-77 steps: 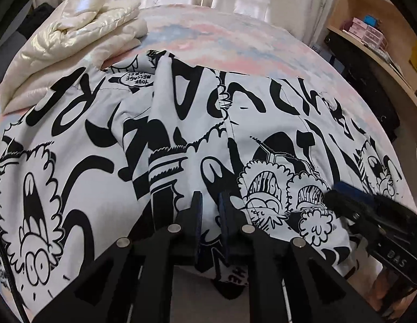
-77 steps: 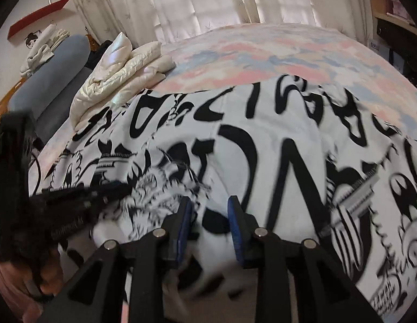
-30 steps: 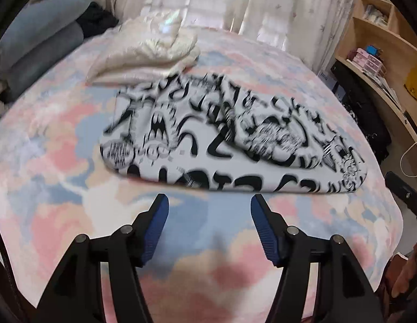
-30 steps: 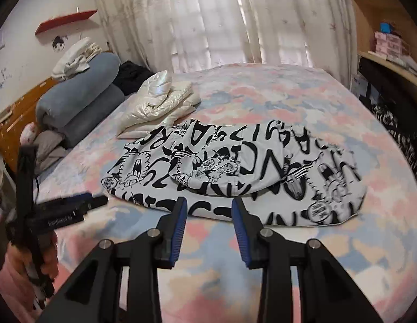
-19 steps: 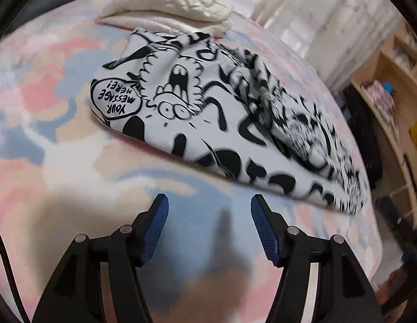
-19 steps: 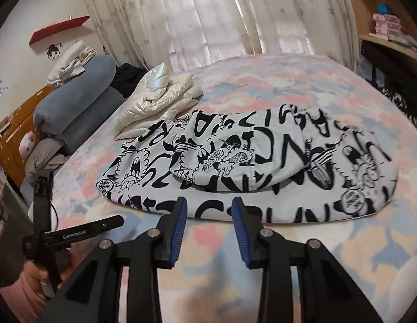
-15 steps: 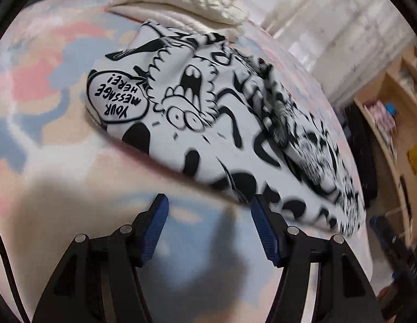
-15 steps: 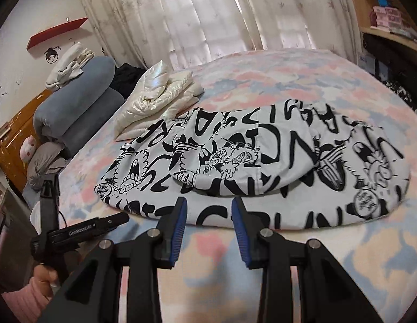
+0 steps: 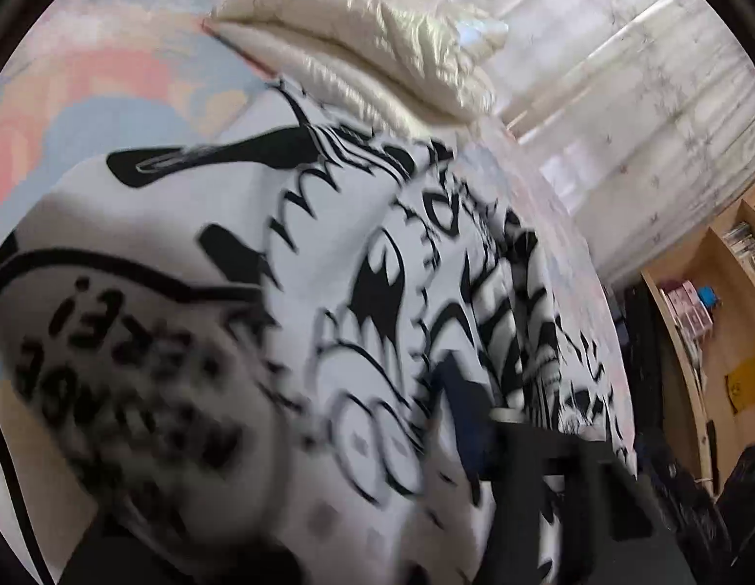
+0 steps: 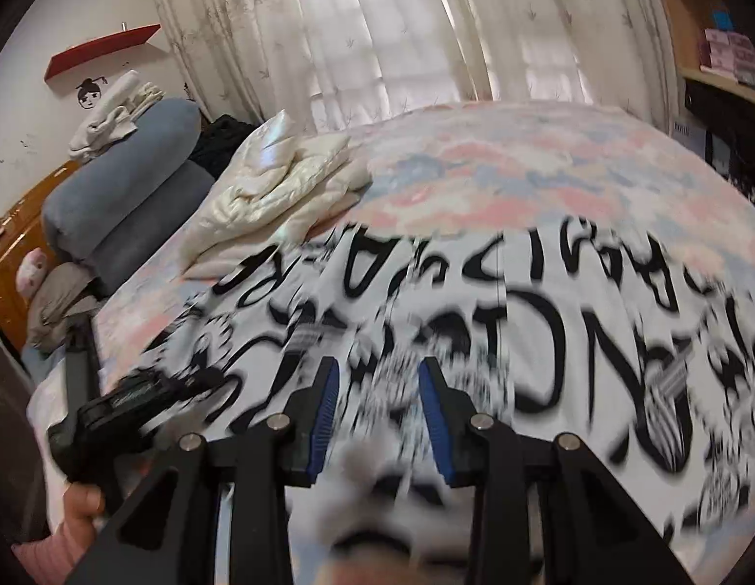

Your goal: Fold large clothes

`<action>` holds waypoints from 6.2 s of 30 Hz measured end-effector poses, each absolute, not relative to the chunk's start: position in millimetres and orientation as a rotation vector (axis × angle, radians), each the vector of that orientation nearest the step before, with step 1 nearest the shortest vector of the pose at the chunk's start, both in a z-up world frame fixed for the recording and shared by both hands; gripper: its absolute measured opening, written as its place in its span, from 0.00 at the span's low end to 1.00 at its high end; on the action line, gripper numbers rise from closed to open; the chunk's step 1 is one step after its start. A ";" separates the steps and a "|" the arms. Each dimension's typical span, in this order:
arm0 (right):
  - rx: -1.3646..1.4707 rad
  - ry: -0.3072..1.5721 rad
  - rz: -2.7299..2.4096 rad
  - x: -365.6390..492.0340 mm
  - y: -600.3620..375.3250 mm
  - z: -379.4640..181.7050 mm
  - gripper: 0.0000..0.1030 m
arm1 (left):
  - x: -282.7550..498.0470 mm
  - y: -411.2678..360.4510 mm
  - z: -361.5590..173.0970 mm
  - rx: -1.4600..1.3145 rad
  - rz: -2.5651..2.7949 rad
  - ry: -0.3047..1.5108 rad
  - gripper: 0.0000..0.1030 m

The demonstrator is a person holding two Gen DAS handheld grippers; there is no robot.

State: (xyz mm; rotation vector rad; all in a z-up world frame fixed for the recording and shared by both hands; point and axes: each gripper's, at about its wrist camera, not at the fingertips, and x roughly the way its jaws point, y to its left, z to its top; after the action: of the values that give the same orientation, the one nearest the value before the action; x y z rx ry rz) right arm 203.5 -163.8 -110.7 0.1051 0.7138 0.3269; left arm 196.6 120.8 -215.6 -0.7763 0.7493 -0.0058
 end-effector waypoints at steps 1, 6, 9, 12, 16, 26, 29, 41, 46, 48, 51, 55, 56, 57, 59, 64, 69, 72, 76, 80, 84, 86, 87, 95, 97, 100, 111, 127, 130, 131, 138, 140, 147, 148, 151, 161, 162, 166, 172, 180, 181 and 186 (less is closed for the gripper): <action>0.083 0.707 0.306 217.1 -160.5 -113.6 0.24 | 195.8 122.4 -214.8 -0.778 -0.012 0.733 0.23; 0.057 0.771 0.242 265.6 -159.2 -146.5 0.09 | 189.6 110.4 -197.2 -0.674 0.002 0.640 0.11; 0.082 0.847 0.252 277.6 -161.9 -174.7 0.06 | 182.8 98.4 -179.0 -0.563 0.010 0.589 0.09; 0.054 0.841 0.256 276.1 -159.3 -181.9 0.06 | 178.6 79.4 -157.1 -0.441 0.009 0.531 0.08; 0.039 0.842 0.264 275.5 -156.7 -187.8 0.06 | 172.5 54.6 -126.8 -0.343 -0.024 0.458 0.07; 0.129 0.870 0.331 279.7 -166.4 -190.8 0.07 | 191.5 -35.5 -73.3 -0.183 -0.157 0.432 0.07; 0.206 0.892 0.387 280.0 -175.6 -192.1 0.07 | 198.2 -70.1 -65.1 -0.117 -0.183 0.444 0.07; 0.414 0.755 0.138 189.2 -347.6 -136.4 0.07 | 196.2 -226.0 -67.7 0.154 -0.363 0.441 0.08; 0.481 0.689 -0.128 152.3 -429.0 -144.0 0.06 | 195.2 -306.4 -119.7 0.286 -0.477 0.537 0.08; 0.561 0.686 -0.124 148.6 -444.1 -152.7 0.03 | 200.5 -326.6 -147.9 0.353 -0.469 0.612 0.08; 0.583 0.672 -0.125 144.5 -446.3 -157.2 0.00 | 201.1 -340.3 -175.9 0.432 -0.431 0.656 0.09; 0.569 0.667 -0.123 140.5 -440.8 -157.0 0.01 | 207.7 -339.7 -166.6 0.394 -0.451 0.667 0.09; 0.576 0.666 -0.120 141.2 -444.2 -155.2 0.01 | 210.6 -339.5 -166.9 0.392 -0.454 0.675 0.11; 0.583 0.665 -0.116 139.7 -445.4 -155.4 0.01 | 209.2 -341.1 -168.3 0.395 -0.455 0.679 0.12; 0.599 0.661 -0.105 140.4 -448.8 -157.6 0.03 | 211.8 -335.8 -165.0 0.395 -0.461 0.688 0.19; 0.624 0.656 -0.100 142.1 -455.4 -158.2 0.03 | 197.3 -329.2 -149.8 0.372 -0.475 0.708 0.67; 0.640 0.667 -0.103 138.7 -455.8 -148.7 0.04 | 174.3 -317.4 -134.1 0.391 -0.502 0.704 0.72; 0.630 0.665 -0.087 131.7 -458.1 -139.2 0.08 | 159.9 -298.5 -117.4 0.347 -0.536 0.717 0.72; 0.657 0.681 -0.019 125.0 -466.3 -125.6 0.32 | 139.9 -261.8 -85.3 0.248 -0.562 0.680 0.72; 0.744 0.723 0.108 132.1 -476.8 -116.0 0.41 | 140.6 -219.2 -62.0 0.156 -0.543 0.662 0.72; 0.808 0.821 0.209 153.0 -477.2 -119.3 0.44 | 167.6 -175.9 -68.4 0.069 -0.458 0.722 0.64; 0.802 0.880 0.204 163.5 -474.1 -124.2 0.45 | 182.1 -156.2 -80.4 0.000 -0.439 0.784 0.51; 0.797 0.912 0.208 169.2 -472.5 -128.3 0.45 | 189.7 -146.2 -87.1 -0.035 -0.428 0.814 0.48; 0.841 1.039 0.302 205.6 -462.9 -159.1 0.45 | 221.9 -116.0 -122.8 -0.210 -0.480 0.884 0.43; 0.837 1.048 0.341 219.3 -459.2 -162.5 0.46 | 224.9 -118.6 -125.8 -0.198 -0.489 0.884 0.43; 0.804 1.081 0.352 236.3 -451.2 -169.7 0.47 | 228.2 -123.2 -127.2 -0.178 -0.496 0.879 0.44; 0.573 0.841 0.332 202.0 -439.9 -107.2 0.14 | 222.6 -157.2 -111.9 -0.109 -0.459 0.896 0.44; 0.531 0.855 0.109 190.0 -477.5 -167.3 0.13 | 213.8 -236.8 -145.2 0.203 -0.266 0.789 0.44; 0.523 0.859 0.103 190.2 -476.4 -166.5 0.13 | 211.8 -235.4 -145.0 0.187 -0.270 0.782 0.44; 0.516 0.862 0.103 190.4 -475.4 -165.5 0.13 | 210.5 -235.8 -144.1 0.186 -0.276 0.780 0.44; 0.514 0.938 0.109 191.6 -472.7 -144.9 0.24 | 201.9 -229.7 -119.3 0.145 -0.407 0.857 0.66; 0.502 0.948 0.114 191.0 -471.4 -131.9 0.41 | 203.7 -221.7 -104.7 0.089 -0.449 0.871 0.66; 0.493 0.853 0.103 212.6 -482.8 -98.1 0.71 | 251.9 -186.2 -87.2 -0.021 -0.334 0.905 0.67; 0.518 0.865 0.112 225.7 -487.6 -101.3 0.71 | 262.2 -182.2 -91.2 -0.024 -0.313 0.919 0.67; 0.589 0.924 0.117 262.3 -499.8 -119.1 0.71 | 286.1 -179.6 -102.8 0.000 -0.241 0.939 0.67; 0.712 1.013 0.195 321.6 -508.0 -163.3 0.39 | 319.5 -204.3 -113.3 0.053 -0.231 0.841 0.70; 0.632 1.000 0.183 321.2 -502.1 -157.2 0.25 | 322.0 -206.9 -112.2 0.068 -0.228 0.829 0.70; 0.507 0.900 0.103 312.6 -497.7 -134.9 0.06 | 329.9 -213.6 -114.2 0.101 -0.186 0.792 0.72; 0.379 0.957 0.016 320.3 -485.9 -170.5 0.07 | 326.4 -220.4 -138.8 0.139 -0.148 0.774 0.74; 0.403 0.937 -0.026 310.1 -495.4 -162.0 0.21 | 319.7 -211.8 -120.2 0.112 -0.163 0.793 0.75; 0.404 0.931 -0.042 304.0 -495.5 -153.0 0.24 | 313.5 -208.8 -114.2 0.106 -0.161 0.787 0.75; 0.368 0.843 -0.013 259.0 -480.1 -112.2 0.26 | 269.8 -192.3 -100.4 0.076 -0.112 0.815 0.75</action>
State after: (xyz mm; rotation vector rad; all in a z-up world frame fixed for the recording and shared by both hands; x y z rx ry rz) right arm 259.0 -480.1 -112.2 0.3678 0.8433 -0.0130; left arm 269.8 -192.3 -100.4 0.0764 0.8150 -0.1122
